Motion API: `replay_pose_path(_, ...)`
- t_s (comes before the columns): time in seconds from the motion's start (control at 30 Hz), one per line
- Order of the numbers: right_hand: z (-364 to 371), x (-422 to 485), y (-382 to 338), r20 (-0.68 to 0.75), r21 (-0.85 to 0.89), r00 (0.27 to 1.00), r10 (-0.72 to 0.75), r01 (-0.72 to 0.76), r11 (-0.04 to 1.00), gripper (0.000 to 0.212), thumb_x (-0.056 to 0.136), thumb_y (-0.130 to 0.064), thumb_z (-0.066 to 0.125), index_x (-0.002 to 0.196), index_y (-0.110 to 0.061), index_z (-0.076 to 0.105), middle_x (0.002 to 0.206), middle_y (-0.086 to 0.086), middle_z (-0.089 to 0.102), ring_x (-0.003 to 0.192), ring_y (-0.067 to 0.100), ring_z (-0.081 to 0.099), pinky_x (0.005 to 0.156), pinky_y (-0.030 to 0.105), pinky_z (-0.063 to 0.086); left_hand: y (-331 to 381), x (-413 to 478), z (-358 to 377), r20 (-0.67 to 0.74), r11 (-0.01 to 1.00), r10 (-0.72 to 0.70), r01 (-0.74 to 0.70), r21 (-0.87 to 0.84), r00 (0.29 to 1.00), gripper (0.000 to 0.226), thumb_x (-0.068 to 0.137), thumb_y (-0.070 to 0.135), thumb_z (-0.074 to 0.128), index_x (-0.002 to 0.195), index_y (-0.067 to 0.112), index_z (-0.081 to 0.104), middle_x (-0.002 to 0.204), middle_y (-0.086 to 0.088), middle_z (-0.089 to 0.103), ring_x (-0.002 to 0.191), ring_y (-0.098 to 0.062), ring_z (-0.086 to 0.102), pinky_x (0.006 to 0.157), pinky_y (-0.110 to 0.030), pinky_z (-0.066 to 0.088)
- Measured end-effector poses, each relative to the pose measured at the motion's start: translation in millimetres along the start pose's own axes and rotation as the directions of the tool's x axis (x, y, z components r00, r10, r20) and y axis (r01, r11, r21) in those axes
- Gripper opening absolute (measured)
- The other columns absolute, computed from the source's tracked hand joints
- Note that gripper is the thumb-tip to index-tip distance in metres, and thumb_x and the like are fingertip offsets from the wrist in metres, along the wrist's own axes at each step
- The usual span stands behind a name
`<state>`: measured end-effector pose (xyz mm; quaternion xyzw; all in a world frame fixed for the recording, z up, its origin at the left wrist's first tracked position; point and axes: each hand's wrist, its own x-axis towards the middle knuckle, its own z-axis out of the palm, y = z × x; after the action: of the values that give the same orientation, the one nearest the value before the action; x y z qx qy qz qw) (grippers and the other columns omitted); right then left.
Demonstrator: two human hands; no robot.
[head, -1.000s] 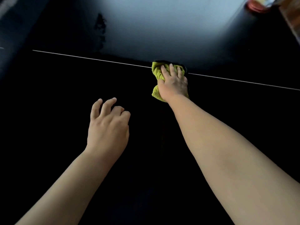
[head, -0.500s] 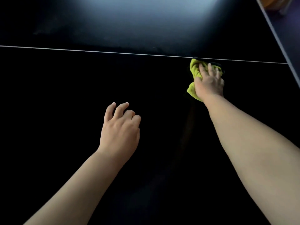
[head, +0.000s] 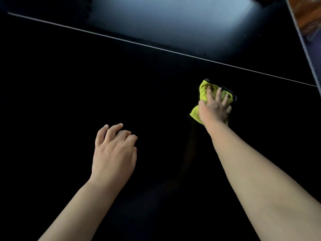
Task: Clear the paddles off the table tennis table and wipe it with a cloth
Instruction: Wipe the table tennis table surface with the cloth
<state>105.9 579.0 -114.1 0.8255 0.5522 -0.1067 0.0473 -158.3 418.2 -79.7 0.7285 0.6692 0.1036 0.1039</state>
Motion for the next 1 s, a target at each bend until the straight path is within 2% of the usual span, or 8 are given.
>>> replay_pose_path(0.13, 12, -41, -74, 0.024, -0.036, 0.984, -0.178, 0.178, 0.983, 0.062, 0.099, -0.043, 0.029, 0.155, -0.038, 0.004, 0.164, 0.002, -0.007, 0.15, 0.03, -0.008, 0.118, 0.053, 0.002, -40, -34, -10, 0.003, 0.999, -0.04, 0.04, 0.008, 0.999, 0.025, 0.078, 0.023, 0.053, 0.094, 0.016, 0.071, 0.098, 0.0, 0.068, 0.121, -0.024, 0.045, 0.112, -0.041, 0.018)
replay_pose_path(0.27, 27, -89, -138, 0.069, -0.044, 0.936, -0.346, 0.349, 0.936, 0.063, 0.098, -0.044, 0.03, 0.155, -0.038, 0.004, 0.164, 0.002, -0.008, 0.15, 0.031, -0.009, 0.117, 0.054, 0.001, -73, -64, -26, -0.009, 0.996, -0.086, 0.087, 0.022, 0.996, 0.026, 0.079, 0.023, 0.052, 0.095, 0.015, 0.07, 0.099, -0.001, 0.068, 0.121, -0.025, 0.046, 0.112, -0.042, 0.021)
replay_pose_path(0.4, 45, -142, -176, 0.134, -0.029, 0.825, -0.549, 0.557, 0.83, 0.062, 0.098, -0.047, 0.027, 0.154, -0.039, 0.001, 0.164, 0.001, -0.011, 0.149, 0.032, -0.012, 0.116, 0.053, 0.0, -97, -94, -44, -0.036, 0.991, -0.129, 0.13, 0.036, 0.991, 0.025, 0.078, 0.023, 0.053, 0.094, 0.015, 0.071, 0.099, -0.001, 0.069, 0.122, -0.025, 0.047, 0.111, -0.042, 0.02)
replay_pose_path(0.5, 54, -194, -187, 0.16, -0.068, 0.746, -0.646, 0.661, 0.747, 0.064, 0.099, -0.049, 0.028, 0.155, -0.036, 0.001, 0.164, 0.003, -0.011, 0.149, 0.033, -0.011, 0.116, 0.054, 0.001, -111, -117, -59, -0.047, 0.985, -0.161, 0.163, 0.054, 0.986, 0.027, 0.078, 0.023, 0.052, 0.094, 0.015, 0.071, 0.099, -0.001, 0.069, 0.121, -0.026, 0.047, 0.111, -0.042, 0.02)
replay_pose_path(0.7, 66, -295, -166, 0.197, -0.049, 0.624, -0.756, 0.776, 0.629, 0.067, 0.096, -0.045, 0.033, 0.155, -0.036, 0.003, 0.164, 0.003, -0.012, 0.148, 0.03, -0.016, 0.118, 0.053, -0.005, -109, -151, -76, -0.024, 0.977, -0.179, 0.181, 0.11, 0.984, 0.028, 0.078, 0.024, 0.052, 0.095, 0.014, 0.072, 0.098, -0.002, 0.07, 0.12, -0.027, 0.049, 0.11, -0.042, 0.019)
replay_pose_path(0.83, 66, -305, -114, 0.245, -0.04, 0.527, -0.814, 0.844, 0.535, 0.068, 0.095, -0.039, 0.036, 0.154, -0.039, 0.002, 0.164, -0.001, -0.01, 0.148, 0.025, -0.018, 0.119, 0.049, -0.009, -80, -153, -75, -0.01, 0.981, -0.148, 0.148, 0.125, 0.989, 0.024, 0.077, 0.023, 0.055, 0.092, 0.015, 0.072, 0.095, -0.001, 0.07, 0.118, -0.028, 0.05, 0.109, -0.042, 0.02)
replay_pose_path(0.93, 59, -282, -74, 0.248, -0.051, 0.527, -0.813, 0.845, 0.532, 0.068, 0.094, -0.039, 0.035, 0.154, -0.041, 0.001, 0.164, -0.004, -0.01, 0.149, 0.022, -0.017, 0.12, 0.046, -0.01, -48, -146, -68, -0.001, 0.985, -0.119, 0.118, 0.128, 0.993, 0.015, 0.077, 0.018, 0.069, 0.092, 0.016, 0.071, 0.094, -0.001, 0.07, 0.118, -0.028, 0.051, 0.109, -0.042, 0.02)
replay_pose_path(1.0, 51, -257, -46, 0.244, -0.058, 0.57, -0.784, 0.816, 0.575, 0.068, 0.095, -0.04, 0.034, 0.153, -0.042, 0.0, 0.163, -0.006, -0.013, 0.148, 0.02, -0.019, 0.12, 0.045, -0.011, -21, -136, -60, 0.022, 0.986, -0.104, 0.1, 0.131, 0.994, 0.02, 0.072, 0.017, 0.075, 0.092, 0.015, 0.071, 0.094, -0.001, 0.07, 0.118, -0.028, 0.051, 0.109, -0.042, 0.019)
